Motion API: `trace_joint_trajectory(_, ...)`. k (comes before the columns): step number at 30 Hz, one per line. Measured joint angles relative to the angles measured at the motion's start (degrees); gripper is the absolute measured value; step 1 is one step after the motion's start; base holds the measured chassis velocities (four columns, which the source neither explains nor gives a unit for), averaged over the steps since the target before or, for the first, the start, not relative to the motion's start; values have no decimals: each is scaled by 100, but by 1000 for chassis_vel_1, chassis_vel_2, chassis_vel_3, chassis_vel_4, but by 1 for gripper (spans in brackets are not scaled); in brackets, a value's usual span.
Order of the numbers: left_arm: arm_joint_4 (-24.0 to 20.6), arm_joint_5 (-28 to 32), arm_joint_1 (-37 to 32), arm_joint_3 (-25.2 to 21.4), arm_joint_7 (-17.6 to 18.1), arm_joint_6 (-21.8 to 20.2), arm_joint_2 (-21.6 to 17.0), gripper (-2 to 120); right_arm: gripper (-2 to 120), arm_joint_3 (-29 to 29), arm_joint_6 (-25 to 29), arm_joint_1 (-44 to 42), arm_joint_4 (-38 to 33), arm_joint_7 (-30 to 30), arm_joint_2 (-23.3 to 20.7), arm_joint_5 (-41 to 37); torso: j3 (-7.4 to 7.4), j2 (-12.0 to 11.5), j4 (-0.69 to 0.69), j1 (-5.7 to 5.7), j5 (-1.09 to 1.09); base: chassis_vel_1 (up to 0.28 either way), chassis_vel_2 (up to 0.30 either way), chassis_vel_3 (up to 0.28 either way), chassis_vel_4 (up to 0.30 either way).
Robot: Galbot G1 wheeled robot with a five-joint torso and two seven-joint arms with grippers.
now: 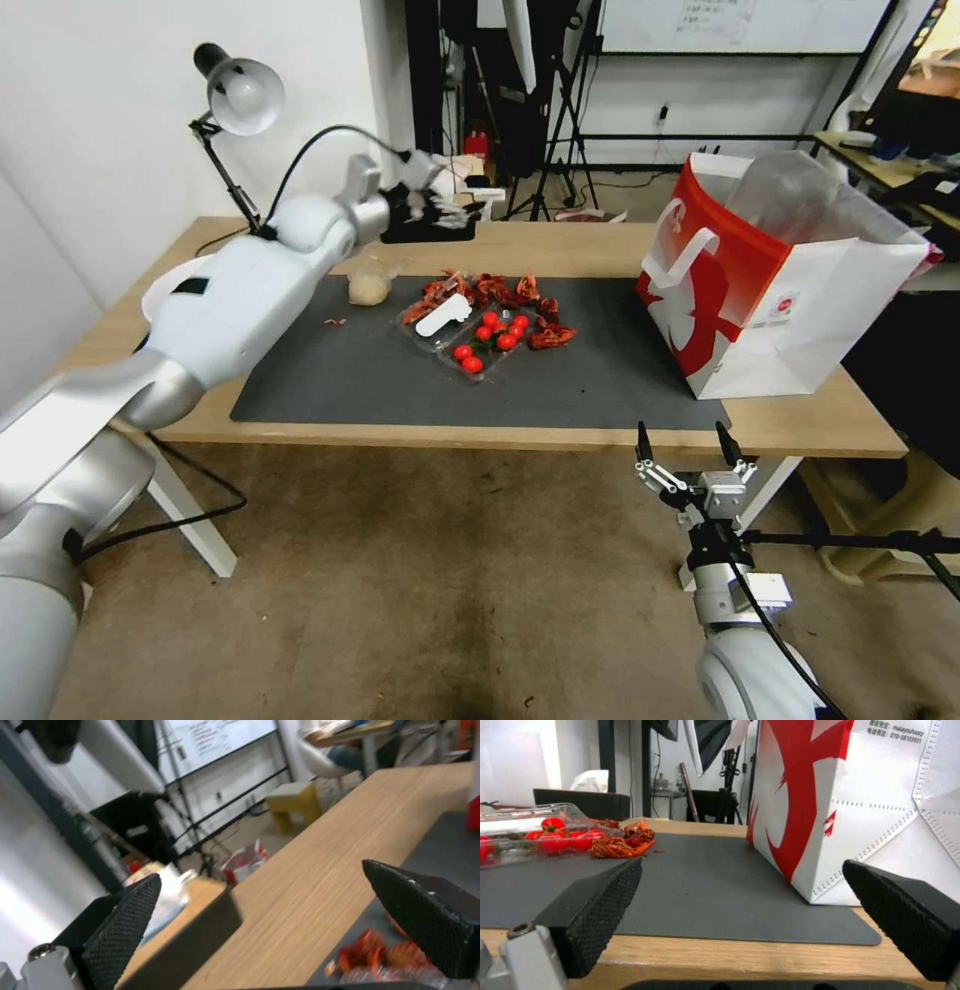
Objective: Pick up the trash from the table and place it into the takeout bag.
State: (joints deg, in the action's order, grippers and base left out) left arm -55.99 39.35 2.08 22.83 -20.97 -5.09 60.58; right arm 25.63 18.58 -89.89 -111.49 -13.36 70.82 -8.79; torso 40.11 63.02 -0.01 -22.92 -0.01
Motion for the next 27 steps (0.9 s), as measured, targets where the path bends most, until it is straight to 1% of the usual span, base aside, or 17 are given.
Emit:
trace_joint_trajectory(1,-59,-3,-71,-80,49,-1,-44,100,100,-1,0,-2,-1,0,3,1,0,0,0,0,0,0,0,0,0)
trace_joint_trajectory(3,-472,73,-428,-396,281,-4,-258,100,100,-2,0,-6,-2,0,6,3,0,0,-1,0,1,0,0,0,0)
trace_joint_trajectory(4,-472,73,-428,-396,281,-4,-258,100,100,-2,0,-6,-2,0,6,3,0,0,-1,0,1,0,0,0,0)
trace_joint_trajectory(6,-1033,181,-925,-807,492,-9,-568,100,100,-2,0,-3,-3,-1,3,3,0,0,-2,0,0,0,0,0,0)
trace_joint_trajectory(8,-1169,193,-1060,-912,537,-9,-647,100,100,-2,0,-1,-3,-1,2,4,0,0,-2,0,0,0,0,0,0)
trace_joint_trajectory(9,-1449,210,-1355,-1128,617,-6,-814,100,100,-6,-1,9,-3,-1,1,4,0,0,2,1,0,0,0,0,0)
trace_joint_trajectory(11,-1858,217,-1776,-1469,691,-5,-1066,100,100,-18,-3,19,-3,-2,1,6,0,0,3,-1,-6,0,0,0,0)
trace_joint_trajectory(12,-2093,211,-2033,-1693,729,11,-1208,100,100,-30,-7,25,-4,-2,5,8,0,1,3,0,-2,0,0,0,0)
trace_joint_trajectory(13,-2093,211,-2033,-1693,729,11,-1208,100,100,-30,-7,25,-4,-2,5,8,0,1,3,0,-2,0,0,0,0)
trace_joint_trajectory(14,-2457,197,-2474,-2119,779,40,-1379,100,100,-49,-9,35,-2,1,15,19,-1,1,6,0,1,0,0,0,0)
trace_joint_trajectory(16,-2856,162,-3025,-2567,969,62,-1566,100,100,-76,-9,37,6,3,27,30,-1,1,2,1,1,0,0,0,0)
trace_joint_trajectory(17,-2856,162,-3025,-2567,969,62,-1566,100,100,-76,-9,37,6,3,27,30,-1,1,2,1,1,0,0,0,0)
trace_joint_trajectory(18,-3005,149,-3239,-2727,1051,80,-1612,100,100,-86,-9,37,12,7,33,36,-1,2,1,0,1,0,0,0,0)
trace_joint_trajectory(20,-3324,135,-3701,-2995,1369,100,-1697,100,100,-97,-6,34,19,11,41,43,-1,2,1,1,0,0,0,0,0)
trace_joint_trajectory(22,-3362,132,-3765,-3033,1414,102,-1704,100,100,-97,-5,34,20,11,41,44,-1,2,1,1,0,0,0,0,0)
trace_joint_trajectory(23,-3564,117,-4080,-3249,1597,110,-1720,100,100,-99,0,29,20,12,44,45,-1,1,2,0,0,0,0,0,0)
trace_joint_trajectory(27,-3699,112,-4281,-3375,1676,119,-1719,100,100,-100,6,27,20,13,46,46,-1,2,3,1,-2,0,0,0,0)
